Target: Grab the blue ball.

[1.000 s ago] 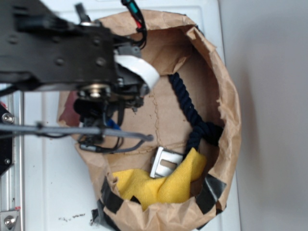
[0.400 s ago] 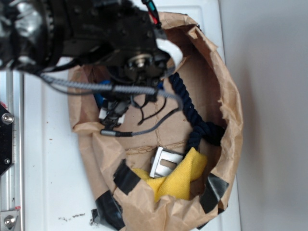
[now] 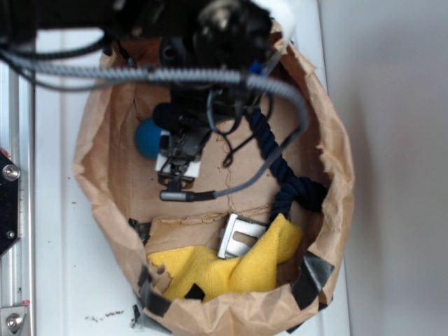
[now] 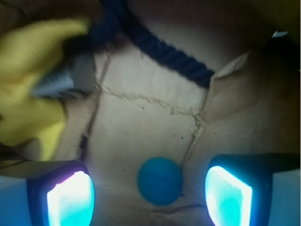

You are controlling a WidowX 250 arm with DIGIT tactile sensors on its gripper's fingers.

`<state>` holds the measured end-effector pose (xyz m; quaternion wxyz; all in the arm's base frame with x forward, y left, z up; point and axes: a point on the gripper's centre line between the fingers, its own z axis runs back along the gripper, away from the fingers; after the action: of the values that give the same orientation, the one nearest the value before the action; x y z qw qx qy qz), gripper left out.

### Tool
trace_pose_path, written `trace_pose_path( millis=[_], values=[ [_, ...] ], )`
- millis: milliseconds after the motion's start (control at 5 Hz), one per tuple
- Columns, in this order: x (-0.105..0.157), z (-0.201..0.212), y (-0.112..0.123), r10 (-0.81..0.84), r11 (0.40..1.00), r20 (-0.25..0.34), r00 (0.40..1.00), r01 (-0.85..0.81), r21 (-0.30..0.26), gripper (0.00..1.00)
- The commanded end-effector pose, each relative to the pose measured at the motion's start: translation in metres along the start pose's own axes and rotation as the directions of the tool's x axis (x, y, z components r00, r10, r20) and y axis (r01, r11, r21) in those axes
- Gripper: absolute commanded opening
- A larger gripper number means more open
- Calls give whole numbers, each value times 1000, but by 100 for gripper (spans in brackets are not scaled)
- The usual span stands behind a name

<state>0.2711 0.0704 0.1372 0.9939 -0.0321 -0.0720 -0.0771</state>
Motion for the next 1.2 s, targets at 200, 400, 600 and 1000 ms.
trace_pose_path(
  millis=[200,400,600,1000],
  values=[
    [-2,-28,-5,-91,981,-7,996,91,171,100],
    [-4,-48,-14,-134,973,-29,991,137,188,100],
    [0,-61,-18,-153,974,-30,988,155,167,100],
    [4,-93,-29,-167,975,-78,983,176,138,100]
  ],
)
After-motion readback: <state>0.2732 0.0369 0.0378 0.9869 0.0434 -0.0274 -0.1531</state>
